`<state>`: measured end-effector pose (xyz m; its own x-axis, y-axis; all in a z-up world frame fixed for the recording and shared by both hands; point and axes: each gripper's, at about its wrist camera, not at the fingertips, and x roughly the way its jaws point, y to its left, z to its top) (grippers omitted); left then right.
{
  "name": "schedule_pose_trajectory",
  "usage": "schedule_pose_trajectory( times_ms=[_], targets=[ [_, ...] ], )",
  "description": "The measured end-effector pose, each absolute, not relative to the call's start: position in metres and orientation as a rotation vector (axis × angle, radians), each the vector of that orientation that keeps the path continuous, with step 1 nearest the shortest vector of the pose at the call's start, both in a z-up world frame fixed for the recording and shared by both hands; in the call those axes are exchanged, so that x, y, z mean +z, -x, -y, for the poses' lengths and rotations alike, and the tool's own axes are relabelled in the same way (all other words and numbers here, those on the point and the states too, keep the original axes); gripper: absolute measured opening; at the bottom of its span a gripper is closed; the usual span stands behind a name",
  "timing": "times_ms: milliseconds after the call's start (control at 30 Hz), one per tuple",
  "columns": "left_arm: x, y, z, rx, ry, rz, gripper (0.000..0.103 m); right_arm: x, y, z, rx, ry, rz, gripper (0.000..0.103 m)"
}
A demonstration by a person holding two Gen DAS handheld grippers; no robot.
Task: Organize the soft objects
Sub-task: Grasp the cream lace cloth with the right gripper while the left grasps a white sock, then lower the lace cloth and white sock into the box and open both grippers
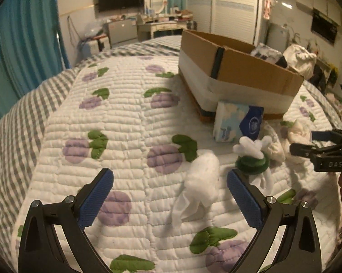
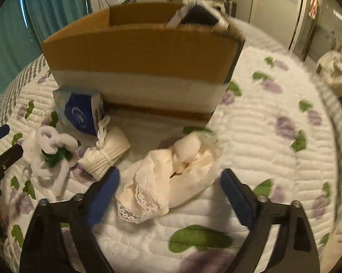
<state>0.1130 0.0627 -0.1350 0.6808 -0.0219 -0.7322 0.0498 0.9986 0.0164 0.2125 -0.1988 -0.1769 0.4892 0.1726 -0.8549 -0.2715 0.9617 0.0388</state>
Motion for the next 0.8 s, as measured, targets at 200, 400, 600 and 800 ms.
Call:
schedule_pose_trajectory(
  times_ms=[200, 400, 600, 800],
  targets=[
    [-0.151, -0.122, -0.062, -0.054, -0.022, -0.881, 0.083, -0.182, -0.206, 0.19, 0.27, 0.121, -1.012, 0.061],
    [-0.164, -0.126, -0.057, -0.115, -0.01, -0.926, 0.057, -0.181, -0.197, 0.189, 0.27, 0.101, -0.99, 0.025],
    [-0.161, -0.127, -0.049, -0.157, -0.027, -0.903, 0.032, -0.173, -0.188, 0.183, 0.271, 0.081, -0.965, 0.02],
    [-0.151, -0.122, -0.052, -0.162, -0.022, -0.864, 0.031, -0.163, -0.188, 0.186, 0.287, 0.055, -0.938, 0.02]
  ],
)
